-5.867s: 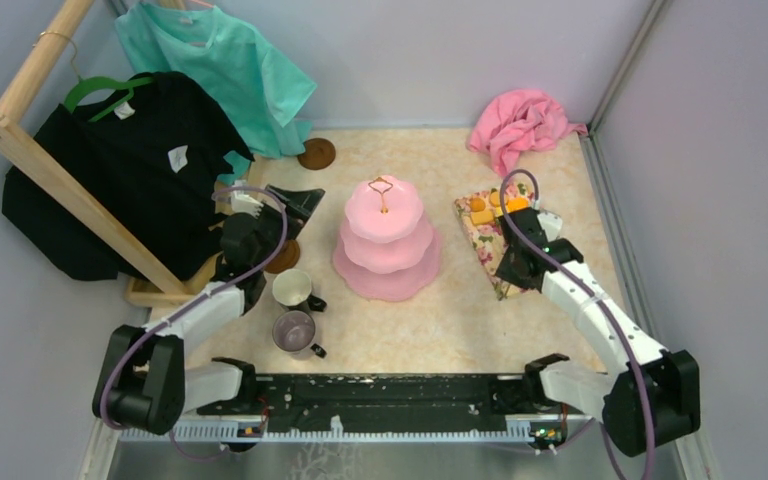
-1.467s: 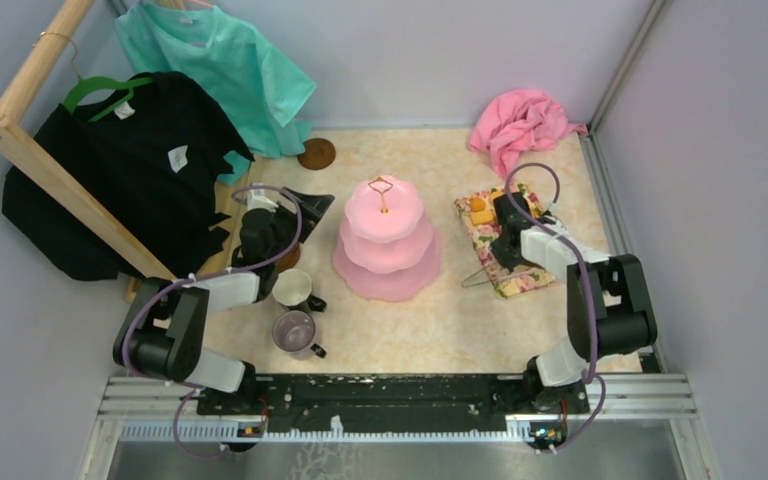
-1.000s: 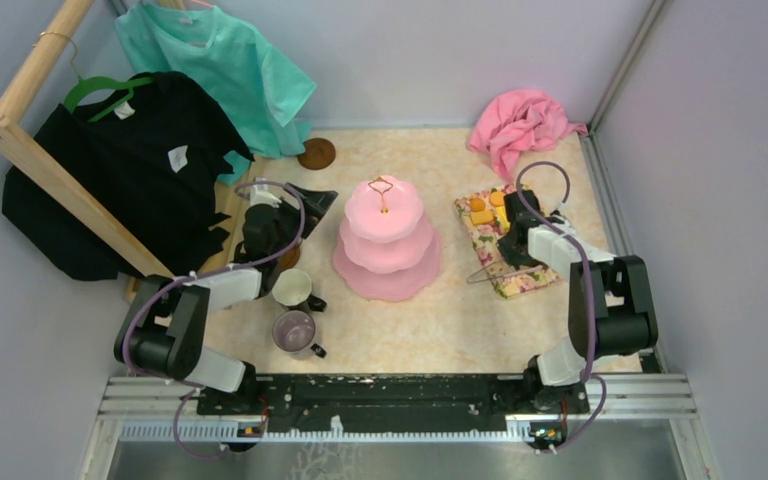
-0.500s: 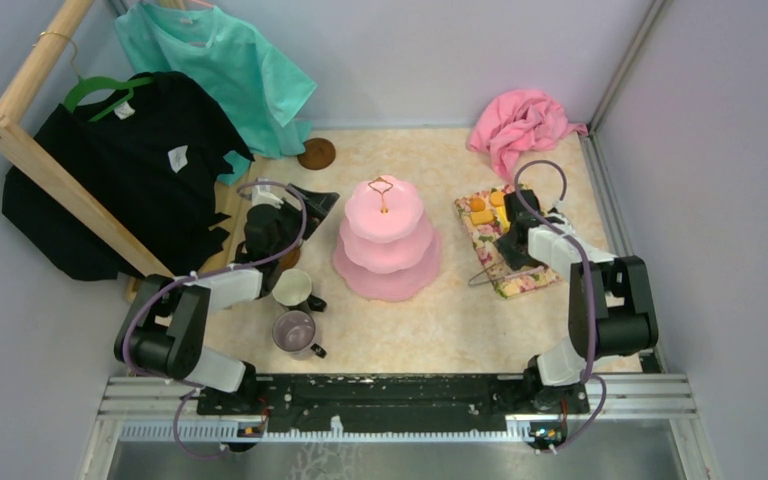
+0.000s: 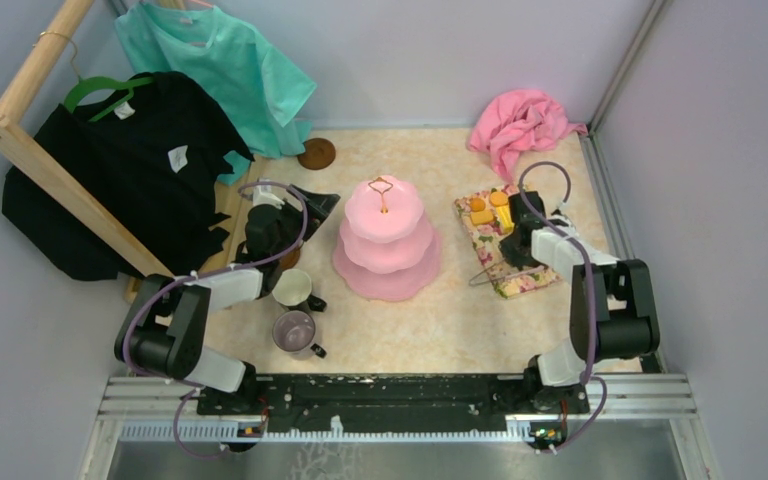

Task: Serve the afternoon tea
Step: Adjust the clamp on the tray.

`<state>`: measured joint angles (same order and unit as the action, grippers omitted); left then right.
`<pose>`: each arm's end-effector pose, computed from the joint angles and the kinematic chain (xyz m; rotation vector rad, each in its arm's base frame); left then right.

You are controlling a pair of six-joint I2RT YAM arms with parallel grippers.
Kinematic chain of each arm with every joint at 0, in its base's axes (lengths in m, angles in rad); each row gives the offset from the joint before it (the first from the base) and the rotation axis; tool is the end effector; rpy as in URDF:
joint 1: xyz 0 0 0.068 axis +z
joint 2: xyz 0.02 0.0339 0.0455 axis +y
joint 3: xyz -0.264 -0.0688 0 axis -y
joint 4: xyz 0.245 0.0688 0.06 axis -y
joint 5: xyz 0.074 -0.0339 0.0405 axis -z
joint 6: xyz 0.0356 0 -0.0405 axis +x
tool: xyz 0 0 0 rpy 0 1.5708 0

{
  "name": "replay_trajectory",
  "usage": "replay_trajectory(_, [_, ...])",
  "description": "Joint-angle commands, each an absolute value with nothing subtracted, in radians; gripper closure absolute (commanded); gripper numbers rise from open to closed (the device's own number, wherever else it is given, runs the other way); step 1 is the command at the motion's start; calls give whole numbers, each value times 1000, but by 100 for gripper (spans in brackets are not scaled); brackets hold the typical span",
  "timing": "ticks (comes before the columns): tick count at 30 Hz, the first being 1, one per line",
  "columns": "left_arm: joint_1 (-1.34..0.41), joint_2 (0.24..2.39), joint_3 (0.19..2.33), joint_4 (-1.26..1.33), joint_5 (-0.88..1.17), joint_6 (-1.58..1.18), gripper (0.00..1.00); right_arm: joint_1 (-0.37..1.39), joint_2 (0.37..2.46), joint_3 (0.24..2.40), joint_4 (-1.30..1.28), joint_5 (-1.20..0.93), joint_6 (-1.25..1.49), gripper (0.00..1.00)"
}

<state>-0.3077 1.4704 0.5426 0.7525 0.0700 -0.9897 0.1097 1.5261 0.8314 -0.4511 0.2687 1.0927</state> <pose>0.2816 -0.0921 0.1970 -0.5693 1.7671 -0.9918 0.2789 0.0212 0.1678 1.3150 2.2932 0.0279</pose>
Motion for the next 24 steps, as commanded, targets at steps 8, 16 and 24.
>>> replay_trajectory(8, [-311,1421,537,748,63,-967,9,72,1464,802,-423,113,910,100])
replay_trajectory(16, [-311,1382,495,755,67,-980,9,72,1518,807,-399,-63,728,100])
replay_trajectory(24, [-311,1369,489,755,69,-980,9,72,1497,816,-436,-27,736,100])
